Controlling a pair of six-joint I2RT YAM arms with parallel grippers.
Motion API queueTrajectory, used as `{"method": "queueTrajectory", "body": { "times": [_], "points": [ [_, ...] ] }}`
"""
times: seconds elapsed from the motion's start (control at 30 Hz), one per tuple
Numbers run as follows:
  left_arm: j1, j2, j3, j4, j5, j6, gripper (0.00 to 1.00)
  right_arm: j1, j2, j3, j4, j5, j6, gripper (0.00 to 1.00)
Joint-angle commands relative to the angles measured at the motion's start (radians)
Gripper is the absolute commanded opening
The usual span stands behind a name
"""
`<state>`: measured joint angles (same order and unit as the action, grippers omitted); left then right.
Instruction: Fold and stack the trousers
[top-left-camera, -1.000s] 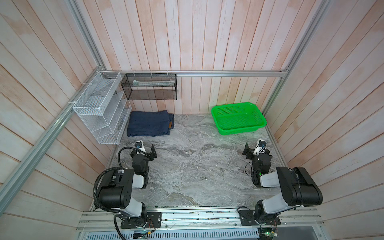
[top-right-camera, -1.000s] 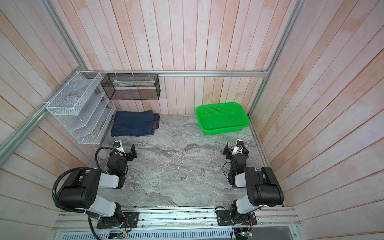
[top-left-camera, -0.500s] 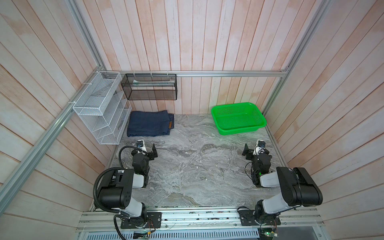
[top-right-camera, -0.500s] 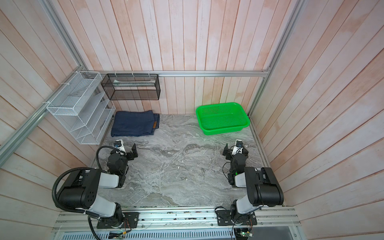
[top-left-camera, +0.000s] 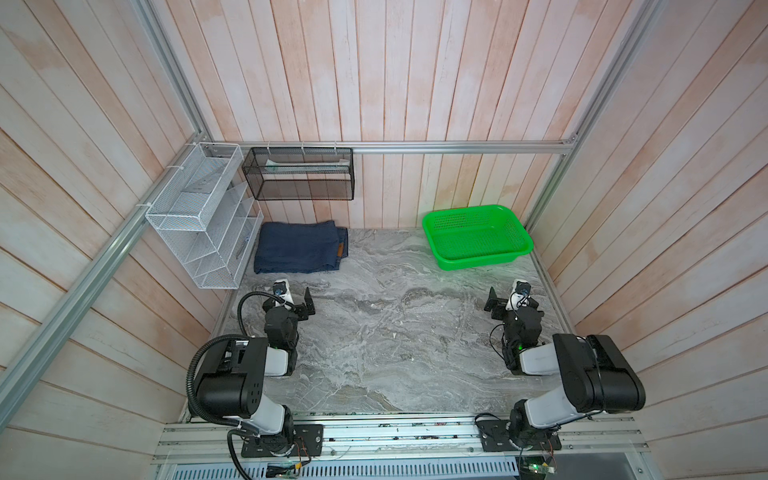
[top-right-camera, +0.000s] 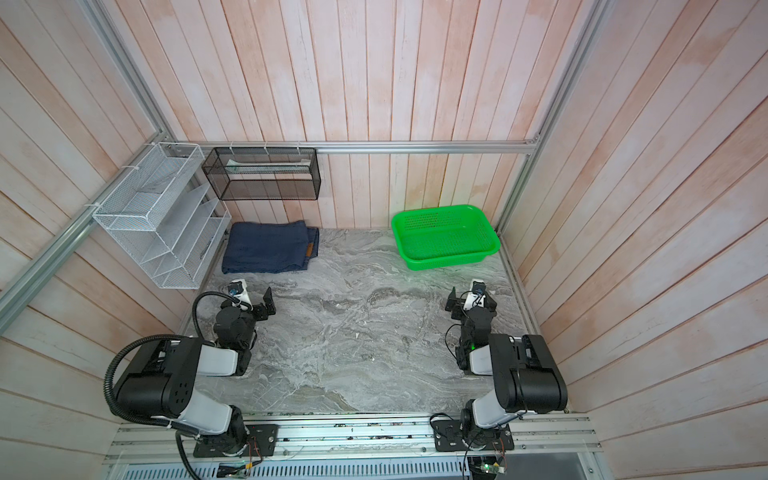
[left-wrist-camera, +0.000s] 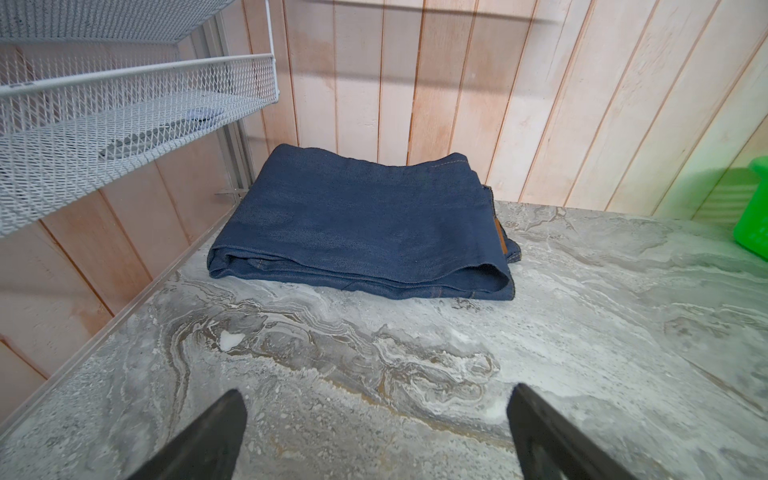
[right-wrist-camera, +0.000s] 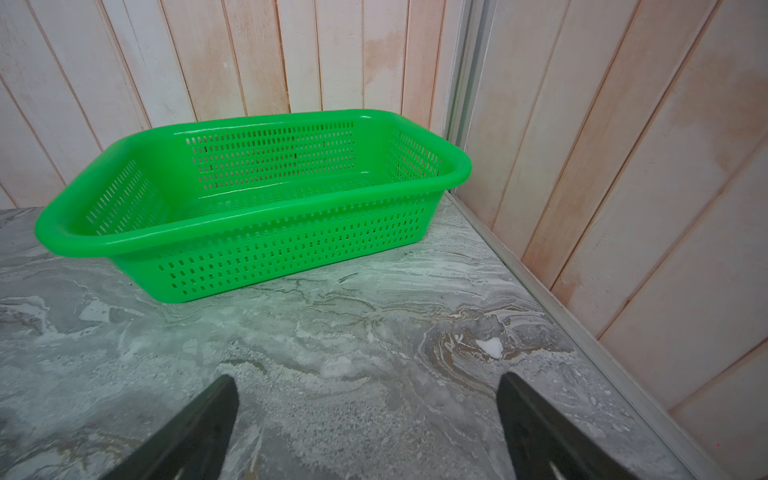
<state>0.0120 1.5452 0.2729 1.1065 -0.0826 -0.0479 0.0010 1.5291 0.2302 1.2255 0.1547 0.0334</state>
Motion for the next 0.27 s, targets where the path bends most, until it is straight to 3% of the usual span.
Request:
{"method": "queueTrajectory", "body": {
  "times": [0.0,0.23],
  "points": [
    [-0.004,-0.004,0.009,0.014,0.005,0.013,1.0,-0.005,-0.011,0.009,-0.008,-0.014,-0.003,0.98],
    [-0.003,-0.005,0.01,0.015,0.005,0.013,1.0,-0.005,-0.01,0.009,-0.01,-0.032,-0.012,0.98]
  ]
}}
